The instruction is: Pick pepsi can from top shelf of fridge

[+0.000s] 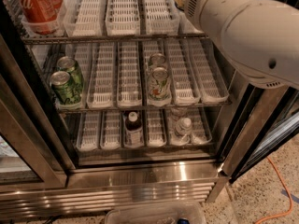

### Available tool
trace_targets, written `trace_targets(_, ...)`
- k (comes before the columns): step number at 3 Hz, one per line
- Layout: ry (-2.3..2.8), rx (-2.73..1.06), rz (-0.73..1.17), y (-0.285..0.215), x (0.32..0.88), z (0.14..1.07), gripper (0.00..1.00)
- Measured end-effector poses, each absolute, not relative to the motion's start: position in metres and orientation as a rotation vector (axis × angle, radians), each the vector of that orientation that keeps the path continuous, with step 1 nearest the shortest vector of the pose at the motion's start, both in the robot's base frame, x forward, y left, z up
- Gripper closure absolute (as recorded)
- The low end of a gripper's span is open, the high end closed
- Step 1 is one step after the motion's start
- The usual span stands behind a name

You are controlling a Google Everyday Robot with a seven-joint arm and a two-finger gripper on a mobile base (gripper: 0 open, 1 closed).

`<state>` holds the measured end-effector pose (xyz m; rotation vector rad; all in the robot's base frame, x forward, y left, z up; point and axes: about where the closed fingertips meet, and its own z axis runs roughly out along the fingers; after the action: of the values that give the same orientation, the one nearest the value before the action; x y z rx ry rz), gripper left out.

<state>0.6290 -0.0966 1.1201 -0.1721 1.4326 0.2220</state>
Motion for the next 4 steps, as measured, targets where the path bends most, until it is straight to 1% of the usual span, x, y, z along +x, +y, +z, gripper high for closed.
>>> trace_targets(2,1.432,-0.224,0.323,-0.063,0.606,1.131,1.00)
trace_targets(4,1.522,-0.250,0.413,-0.039,0.580,1.111,1.00)
